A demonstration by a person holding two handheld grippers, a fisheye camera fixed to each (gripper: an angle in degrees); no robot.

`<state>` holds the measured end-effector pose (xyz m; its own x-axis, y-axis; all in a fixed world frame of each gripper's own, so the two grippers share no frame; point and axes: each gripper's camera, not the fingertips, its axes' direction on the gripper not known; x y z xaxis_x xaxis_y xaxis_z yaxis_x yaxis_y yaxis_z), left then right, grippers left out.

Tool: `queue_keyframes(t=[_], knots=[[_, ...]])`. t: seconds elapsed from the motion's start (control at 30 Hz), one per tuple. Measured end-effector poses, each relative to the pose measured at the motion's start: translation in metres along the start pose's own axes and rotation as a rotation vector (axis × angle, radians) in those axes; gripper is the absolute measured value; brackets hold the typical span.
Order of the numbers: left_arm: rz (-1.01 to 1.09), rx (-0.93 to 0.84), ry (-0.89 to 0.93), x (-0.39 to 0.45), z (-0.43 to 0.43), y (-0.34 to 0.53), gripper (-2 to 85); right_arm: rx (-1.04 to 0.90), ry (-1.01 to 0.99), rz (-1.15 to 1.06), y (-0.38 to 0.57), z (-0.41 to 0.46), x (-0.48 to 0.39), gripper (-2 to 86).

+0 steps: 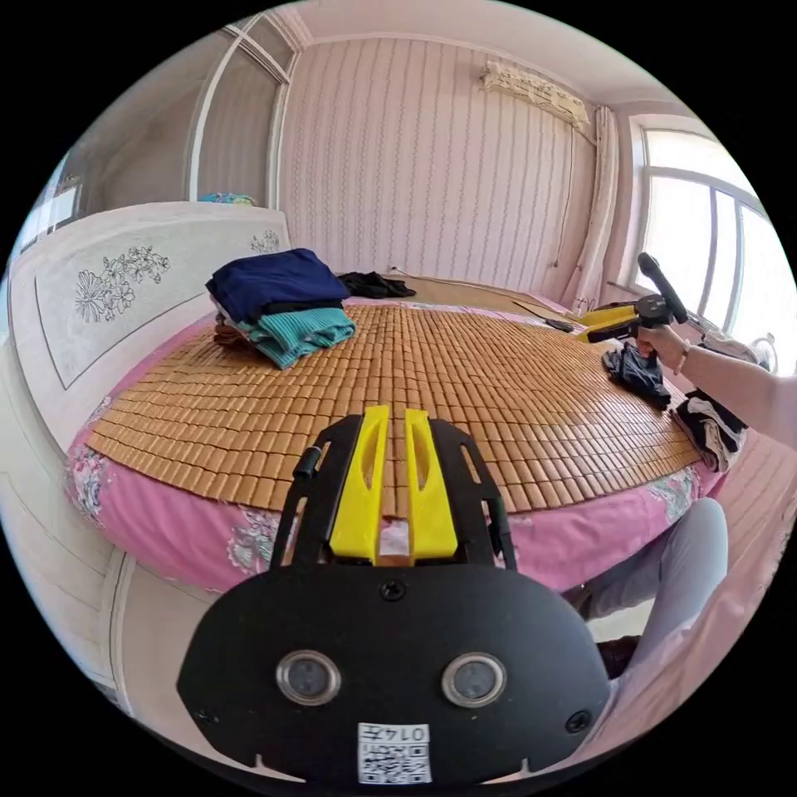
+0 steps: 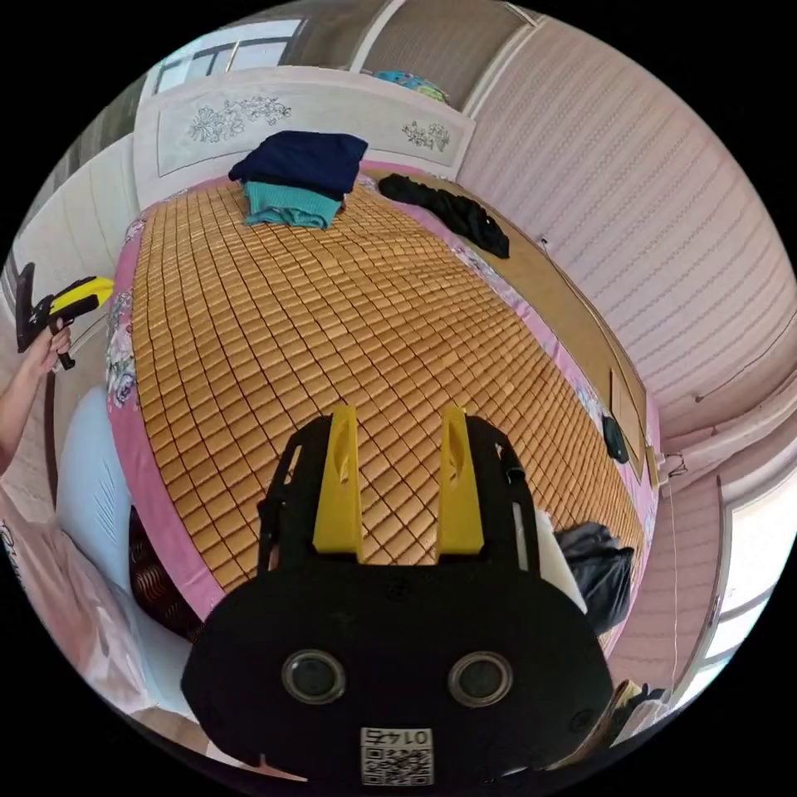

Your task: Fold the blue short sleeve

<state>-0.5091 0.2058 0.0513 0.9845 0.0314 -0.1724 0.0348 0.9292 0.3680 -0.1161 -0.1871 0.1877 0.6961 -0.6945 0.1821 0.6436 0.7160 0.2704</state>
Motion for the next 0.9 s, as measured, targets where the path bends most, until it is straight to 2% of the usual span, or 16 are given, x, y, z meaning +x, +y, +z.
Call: queue_keyframes(t=[0.23,0.37,0.5,0.57,0.67,0.73,0.77,0.83,0.9], knots=[[-0.148,0.117,-0.148,-0.137,0.03,-0.058,5.1,0.083,-0.19,-0.146,-0.183,0.058,-0.127,12.8],[-0.225,0.075,-0.124,-0.199,0.073,-0.082,7.6,0.136,-0.341,-0.204,-0.259,0.089,-0.18,13.9],[-0.159,0.035,-0.175,-0.215,0.107,-0.101,8.7,0.201,-0.418,-0.137,-0.335,0.108,-0.218,15.2],[-0.157,0.058,-0.196,-0.224,0.117,-0.111,8.8,0.218,-0.369,-0.16,-0.363,0.109,-0.237,15.5],[-0.247,0.082,-0.149,-0.241,0.122,-0.113,6.1,0.245,-0.141,-0.19,-0.396,0.118,-0.269,15.9],[-0.249,0.067,-0.12,-0.246,0.124,-0.113,3.0,0.22,0.033,-0.116,-0.404,0.143,-0.281,13.8],[-0.202,0.047,-0.139,-0.245,0.123,-0.115,1.1,0.197,0.03,-0.122,-0.404,0.15,-0.283,12.8],[-0.113,0.026,-0.188,-0.24,0.118,-0.119,0.0,0.149,-0.062,-0.127,-0.399,0.155,-0.285,2.7],[-0.089,0.063,-0.183,-0.239,0.106,-0.119,-0.6,0.155,-0.101,-0.12,-0.395,0.145,-0.278,0.2]])
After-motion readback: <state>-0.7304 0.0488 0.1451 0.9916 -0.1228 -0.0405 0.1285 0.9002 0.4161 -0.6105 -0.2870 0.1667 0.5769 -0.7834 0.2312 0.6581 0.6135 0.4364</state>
